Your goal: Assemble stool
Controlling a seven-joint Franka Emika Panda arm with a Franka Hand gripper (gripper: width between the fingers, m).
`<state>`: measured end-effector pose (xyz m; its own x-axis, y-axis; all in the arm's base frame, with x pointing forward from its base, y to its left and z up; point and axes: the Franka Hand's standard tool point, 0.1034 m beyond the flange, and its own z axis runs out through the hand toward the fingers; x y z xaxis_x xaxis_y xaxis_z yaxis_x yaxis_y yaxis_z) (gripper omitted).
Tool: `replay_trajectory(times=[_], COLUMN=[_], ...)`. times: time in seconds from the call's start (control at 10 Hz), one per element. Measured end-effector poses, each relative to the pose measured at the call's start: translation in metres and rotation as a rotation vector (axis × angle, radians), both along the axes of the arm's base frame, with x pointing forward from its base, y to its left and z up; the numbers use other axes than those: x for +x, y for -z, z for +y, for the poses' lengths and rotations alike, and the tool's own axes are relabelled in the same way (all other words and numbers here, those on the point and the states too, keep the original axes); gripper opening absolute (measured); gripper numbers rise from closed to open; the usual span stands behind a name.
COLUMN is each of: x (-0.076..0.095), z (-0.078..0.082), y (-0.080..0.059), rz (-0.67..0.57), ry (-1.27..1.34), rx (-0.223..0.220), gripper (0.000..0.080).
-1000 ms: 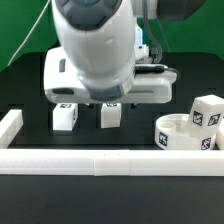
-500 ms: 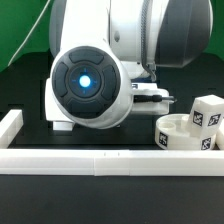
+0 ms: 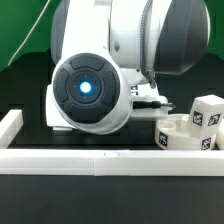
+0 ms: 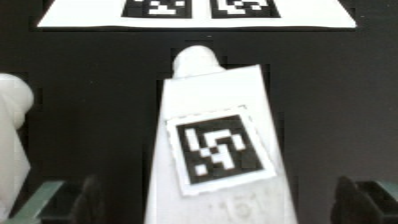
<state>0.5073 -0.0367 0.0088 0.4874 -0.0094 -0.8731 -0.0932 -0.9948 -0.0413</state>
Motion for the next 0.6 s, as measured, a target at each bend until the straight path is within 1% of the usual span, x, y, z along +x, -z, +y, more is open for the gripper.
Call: replay_trajectory(times=[0.1,0.2,0.3,0.6], x=[0.0000,0.0000,0.0001,0.0030], z=[0.0003,0.0002,0.0002,0.0011], y=[0.0000,0.0000,-0.0001,-0.0027], rz=[0.000,0.000,0.000,-0.006], ry=[0.000,0.000,0.000,-0.002], rx=[0.000,0.000,0.000,0.001], gripper=[0.0623,0.0450,0.0325,0.0325])
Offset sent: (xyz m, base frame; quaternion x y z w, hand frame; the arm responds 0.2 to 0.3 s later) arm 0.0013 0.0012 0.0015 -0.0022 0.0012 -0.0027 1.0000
